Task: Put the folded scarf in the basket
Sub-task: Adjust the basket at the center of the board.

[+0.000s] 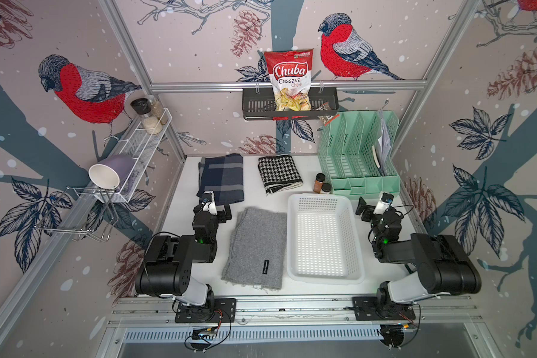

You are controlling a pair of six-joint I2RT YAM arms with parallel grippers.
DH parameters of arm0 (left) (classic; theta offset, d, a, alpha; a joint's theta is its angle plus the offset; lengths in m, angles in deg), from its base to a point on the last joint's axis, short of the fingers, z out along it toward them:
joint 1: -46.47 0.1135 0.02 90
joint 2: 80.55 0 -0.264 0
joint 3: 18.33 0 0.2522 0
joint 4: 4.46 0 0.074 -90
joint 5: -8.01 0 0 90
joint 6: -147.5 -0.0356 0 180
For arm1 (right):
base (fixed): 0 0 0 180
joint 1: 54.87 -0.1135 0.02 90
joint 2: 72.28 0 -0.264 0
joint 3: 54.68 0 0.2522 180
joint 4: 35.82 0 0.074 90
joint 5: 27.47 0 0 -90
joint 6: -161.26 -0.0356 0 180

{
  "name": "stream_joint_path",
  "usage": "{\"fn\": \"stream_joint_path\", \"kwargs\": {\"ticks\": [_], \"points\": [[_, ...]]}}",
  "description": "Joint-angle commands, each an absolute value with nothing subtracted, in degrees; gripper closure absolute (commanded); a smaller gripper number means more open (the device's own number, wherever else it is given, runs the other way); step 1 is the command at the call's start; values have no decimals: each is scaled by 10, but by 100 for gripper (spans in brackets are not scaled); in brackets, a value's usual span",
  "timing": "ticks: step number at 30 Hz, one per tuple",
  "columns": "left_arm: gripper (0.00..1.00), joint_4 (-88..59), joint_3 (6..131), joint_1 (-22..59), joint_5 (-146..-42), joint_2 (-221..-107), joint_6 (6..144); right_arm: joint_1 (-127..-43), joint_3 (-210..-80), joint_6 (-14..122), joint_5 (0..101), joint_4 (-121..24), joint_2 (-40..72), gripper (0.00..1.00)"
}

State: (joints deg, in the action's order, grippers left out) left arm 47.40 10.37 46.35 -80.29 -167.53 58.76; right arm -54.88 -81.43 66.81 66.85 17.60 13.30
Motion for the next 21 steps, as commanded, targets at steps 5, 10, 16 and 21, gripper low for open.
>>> {"fn": "stream_joint_path", "kwargs": {"ticks": [5, 10, 16, 21], "points": [[1, 395, 139, 419, -751, -1630, 549, -582, -874, 665, 786, 34, 22, 0], [1, 327, 139, 392, -687, -1574, 554, -616, -955, 655, 826, -52, -49, 0], [1, 135, 220, 329, -611, -1427, 547, -656, -1113, 580, 886, -199, -73, 0], [2, -144, 395, 330, -513, -1392, 772, -608, -1178, 307, 769, -313, -65, 0]]}}
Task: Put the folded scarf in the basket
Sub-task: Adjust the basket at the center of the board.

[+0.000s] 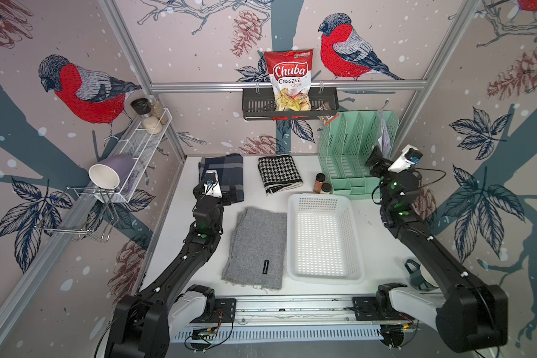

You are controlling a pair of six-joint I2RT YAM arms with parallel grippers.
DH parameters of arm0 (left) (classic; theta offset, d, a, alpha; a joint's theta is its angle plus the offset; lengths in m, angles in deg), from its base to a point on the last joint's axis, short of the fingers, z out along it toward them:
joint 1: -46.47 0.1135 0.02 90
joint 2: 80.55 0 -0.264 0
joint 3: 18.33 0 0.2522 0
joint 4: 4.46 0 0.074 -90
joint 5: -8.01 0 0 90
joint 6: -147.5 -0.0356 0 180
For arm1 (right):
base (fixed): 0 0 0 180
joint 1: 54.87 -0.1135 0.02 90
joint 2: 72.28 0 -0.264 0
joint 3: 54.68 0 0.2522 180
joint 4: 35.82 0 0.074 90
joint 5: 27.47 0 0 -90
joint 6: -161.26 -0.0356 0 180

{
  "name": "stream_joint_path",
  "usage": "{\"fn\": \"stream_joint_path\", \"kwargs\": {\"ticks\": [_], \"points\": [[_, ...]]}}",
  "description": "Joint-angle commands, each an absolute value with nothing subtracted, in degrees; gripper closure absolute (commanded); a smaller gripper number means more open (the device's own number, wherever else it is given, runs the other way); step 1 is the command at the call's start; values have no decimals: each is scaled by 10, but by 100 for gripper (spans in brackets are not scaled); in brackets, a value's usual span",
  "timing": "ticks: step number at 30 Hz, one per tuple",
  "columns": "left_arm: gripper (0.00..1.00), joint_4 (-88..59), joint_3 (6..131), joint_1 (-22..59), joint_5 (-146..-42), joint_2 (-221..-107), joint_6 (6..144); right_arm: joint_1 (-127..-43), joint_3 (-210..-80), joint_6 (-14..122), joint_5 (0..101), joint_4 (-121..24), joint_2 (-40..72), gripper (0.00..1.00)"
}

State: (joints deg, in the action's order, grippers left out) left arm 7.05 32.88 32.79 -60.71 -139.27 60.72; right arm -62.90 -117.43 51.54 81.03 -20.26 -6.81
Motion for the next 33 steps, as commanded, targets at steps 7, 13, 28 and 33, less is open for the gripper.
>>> {"fn": "stream_joint_path", "kwargs": {"ticks": [7, 13, 28, 33], "points": [[3, -277, 458, 411, -794, -1425, 881, -572, -1169, 260, 705, -385, -87, 0], [6, -364, 456, 374, -793, -1388, 882, -705, -1293, 331, 825, -607, -65, 2], [20, -452, 408, 321, -806, -1336, 925, -1094, -1415, 240, 937, -850, 117, 31], [21, -469, 410, 304, -792, -1334, 939, -1139, -1468, 202, 919, -903, 204, 40]]}}
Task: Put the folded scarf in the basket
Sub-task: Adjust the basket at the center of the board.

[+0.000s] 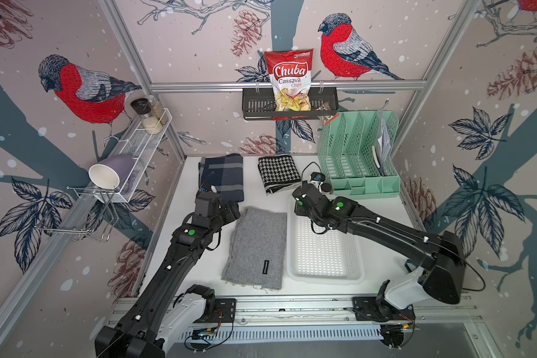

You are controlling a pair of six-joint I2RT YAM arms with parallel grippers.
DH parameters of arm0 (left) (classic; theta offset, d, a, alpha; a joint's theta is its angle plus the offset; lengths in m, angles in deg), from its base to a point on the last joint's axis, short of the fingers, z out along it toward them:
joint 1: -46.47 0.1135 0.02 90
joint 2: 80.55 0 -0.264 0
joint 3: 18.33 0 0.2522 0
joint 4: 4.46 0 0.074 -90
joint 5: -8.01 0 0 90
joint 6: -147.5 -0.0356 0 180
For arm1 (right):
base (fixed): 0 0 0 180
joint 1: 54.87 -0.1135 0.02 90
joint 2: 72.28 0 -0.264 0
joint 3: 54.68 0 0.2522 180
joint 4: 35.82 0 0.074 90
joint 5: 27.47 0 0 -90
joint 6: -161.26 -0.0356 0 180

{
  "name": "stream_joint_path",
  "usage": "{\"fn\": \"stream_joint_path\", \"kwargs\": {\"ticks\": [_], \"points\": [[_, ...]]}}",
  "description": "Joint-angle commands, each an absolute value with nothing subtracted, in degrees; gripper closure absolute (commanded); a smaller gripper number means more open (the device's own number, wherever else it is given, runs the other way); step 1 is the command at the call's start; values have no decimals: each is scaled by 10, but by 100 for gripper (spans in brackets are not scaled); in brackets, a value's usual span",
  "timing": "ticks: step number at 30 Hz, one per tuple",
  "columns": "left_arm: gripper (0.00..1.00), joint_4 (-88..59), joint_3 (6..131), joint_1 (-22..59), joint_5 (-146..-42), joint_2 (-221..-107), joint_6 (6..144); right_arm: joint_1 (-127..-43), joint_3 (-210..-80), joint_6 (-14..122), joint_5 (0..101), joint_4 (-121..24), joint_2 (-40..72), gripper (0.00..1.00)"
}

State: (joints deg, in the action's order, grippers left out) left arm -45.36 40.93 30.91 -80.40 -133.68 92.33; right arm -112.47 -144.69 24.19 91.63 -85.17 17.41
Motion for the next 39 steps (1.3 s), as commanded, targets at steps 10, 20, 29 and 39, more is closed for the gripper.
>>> {"fn": "stream_joint_path", "kwargs": {"ticks": [10, 20, 29, 39], "points": [[21, -481, 395, 284, -780, -1325, 957, -1169, -1528, 173, 887, -953, 320, 38], [21, -492, 401, 283, -781, -1311, 968, -1178, -1503, 137, 873, -951, 331, 45], [21, -512, 425, 282, -767, -1305, 965, -1178, -1497, 106, 846, -946, 346, 54], [21, -512, 435, 281, -770, -1306, 972, -1168, -1482, 47, 859, -955, 336, 79]]}}
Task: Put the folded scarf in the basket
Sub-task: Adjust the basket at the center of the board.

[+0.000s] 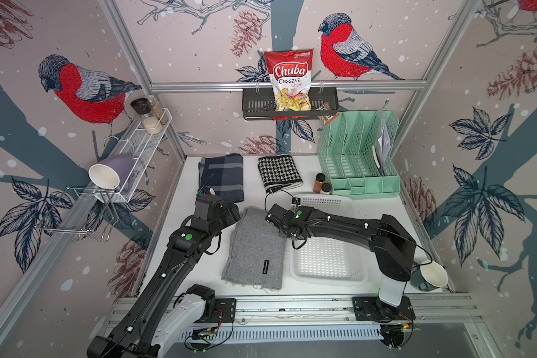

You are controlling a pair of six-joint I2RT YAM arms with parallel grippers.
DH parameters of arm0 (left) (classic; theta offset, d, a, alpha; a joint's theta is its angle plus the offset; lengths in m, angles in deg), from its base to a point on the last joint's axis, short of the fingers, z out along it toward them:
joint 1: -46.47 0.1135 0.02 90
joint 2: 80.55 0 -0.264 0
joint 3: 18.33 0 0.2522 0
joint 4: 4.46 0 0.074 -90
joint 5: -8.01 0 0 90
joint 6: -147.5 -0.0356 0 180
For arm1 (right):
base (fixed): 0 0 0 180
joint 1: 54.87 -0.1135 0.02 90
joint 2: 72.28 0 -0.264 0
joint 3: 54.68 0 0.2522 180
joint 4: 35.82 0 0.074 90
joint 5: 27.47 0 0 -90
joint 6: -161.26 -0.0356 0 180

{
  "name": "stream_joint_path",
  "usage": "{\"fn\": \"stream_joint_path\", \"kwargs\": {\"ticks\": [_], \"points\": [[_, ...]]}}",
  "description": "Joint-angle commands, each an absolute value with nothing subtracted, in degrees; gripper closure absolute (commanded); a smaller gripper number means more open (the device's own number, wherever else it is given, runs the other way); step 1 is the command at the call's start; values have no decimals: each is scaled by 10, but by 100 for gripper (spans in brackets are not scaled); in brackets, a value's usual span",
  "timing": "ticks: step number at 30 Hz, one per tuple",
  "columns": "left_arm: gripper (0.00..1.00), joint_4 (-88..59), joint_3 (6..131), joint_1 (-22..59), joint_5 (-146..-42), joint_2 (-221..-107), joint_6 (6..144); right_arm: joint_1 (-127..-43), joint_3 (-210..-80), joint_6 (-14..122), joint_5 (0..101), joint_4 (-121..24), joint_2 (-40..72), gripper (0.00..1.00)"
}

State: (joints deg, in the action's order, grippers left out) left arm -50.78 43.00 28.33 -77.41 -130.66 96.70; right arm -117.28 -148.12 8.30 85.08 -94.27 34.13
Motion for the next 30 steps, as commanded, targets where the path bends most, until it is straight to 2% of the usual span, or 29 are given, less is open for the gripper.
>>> {"fn": "stream_joint_path", "kwargs": {"ticks": [1, 5, 10, 14, 20, 26, 30], "points": [[21, -511, 433, 281, -770, -1306, 974, -1166, -1486, 42, 865, -962, 335, 82], [22, -509, 428, 280, -771, -1305, 978, -1164, -1510, 12, 899, -1000, 325, 100], [22, -504, 426, 280, -771, -1307, 982, -1153, -1533, -48, 924, -1049, 295, 100], [22, -498, 426, 276, -776, -1308, 988, -1111, -1578, -126, 915, -1123, 281, 100], [23, -496, 427, 269, -778, -1309, 994, -1004, -1629, -211, 855, -1196, 266, 100], [24, -486, 415, 252, -775, -1307, 1012, -897, -1578, -270, 824, -1158, 201, 100], [25, -480, 407, 232, -764, -1307, 1022, -803, -1524, -270, 743, -1115, 172, 100]]}}
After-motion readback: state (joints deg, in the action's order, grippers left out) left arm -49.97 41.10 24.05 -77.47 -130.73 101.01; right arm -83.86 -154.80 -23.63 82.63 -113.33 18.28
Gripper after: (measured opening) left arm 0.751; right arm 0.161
